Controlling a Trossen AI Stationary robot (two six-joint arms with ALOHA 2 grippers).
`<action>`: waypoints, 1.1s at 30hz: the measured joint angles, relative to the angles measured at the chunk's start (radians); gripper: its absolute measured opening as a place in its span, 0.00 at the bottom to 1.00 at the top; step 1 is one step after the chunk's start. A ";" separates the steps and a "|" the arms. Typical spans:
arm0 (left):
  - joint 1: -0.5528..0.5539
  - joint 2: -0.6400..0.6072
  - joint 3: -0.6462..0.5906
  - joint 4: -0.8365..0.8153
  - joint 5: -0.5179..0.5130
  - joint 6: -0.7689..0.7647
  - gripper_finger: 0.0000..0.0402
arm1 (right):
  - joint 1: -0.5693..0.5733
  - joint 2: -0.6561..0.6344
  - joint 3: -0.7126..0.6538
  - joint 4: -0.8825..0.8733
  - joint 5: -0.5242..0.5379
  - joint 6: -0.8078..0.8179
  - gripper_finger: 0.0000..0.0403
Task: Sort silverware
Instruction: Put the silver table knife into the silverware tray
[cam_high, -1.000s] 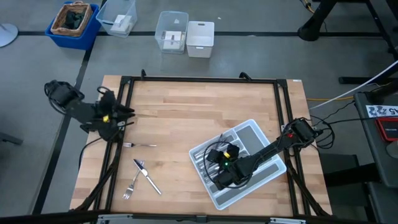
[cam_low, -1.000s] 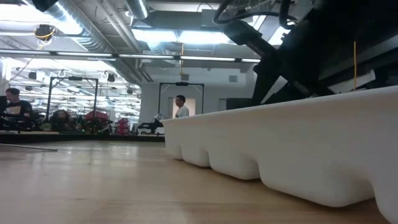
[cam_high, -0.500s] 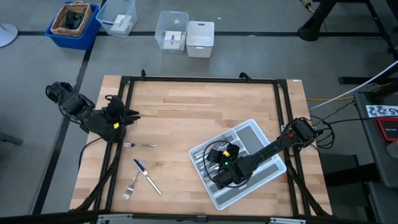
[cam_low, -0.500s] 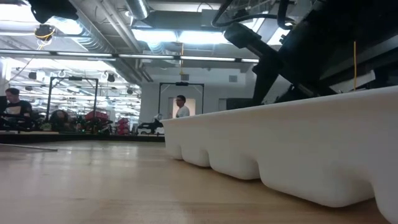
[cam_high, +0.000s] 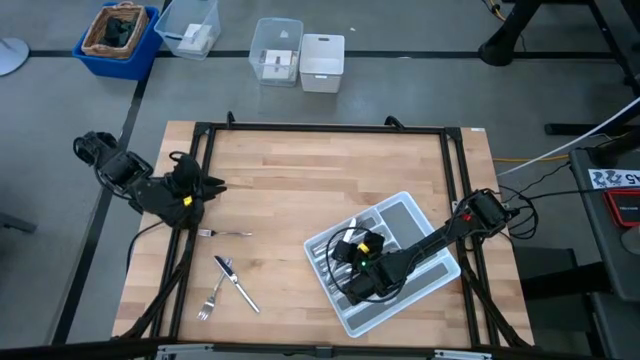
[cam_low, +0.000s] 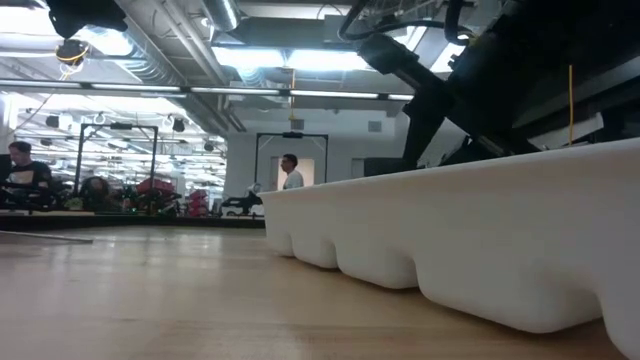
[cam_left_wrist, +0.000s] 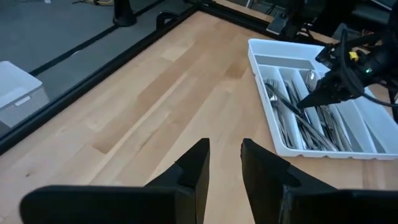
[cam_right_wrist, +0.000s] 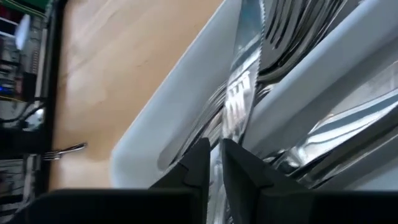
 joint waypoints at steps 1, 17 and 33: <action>0.000 0.003 0.000 0.000 0.000 0.002 0.20 | 0.001 -0.002 0.000 0.006 0.015 0.003 0.11; 0.000 0.047 -0.023 0.003 0.000 0.061 0.20 | -0.104 -0.033 0.109 -0.084 0.021 -0.220 0.12; 0.000 0.048 -0.062 -0.004 0.000 0.031 0.20 | -0.276 -0.033 0.119 -0.122 -0.390 -0.521 0.12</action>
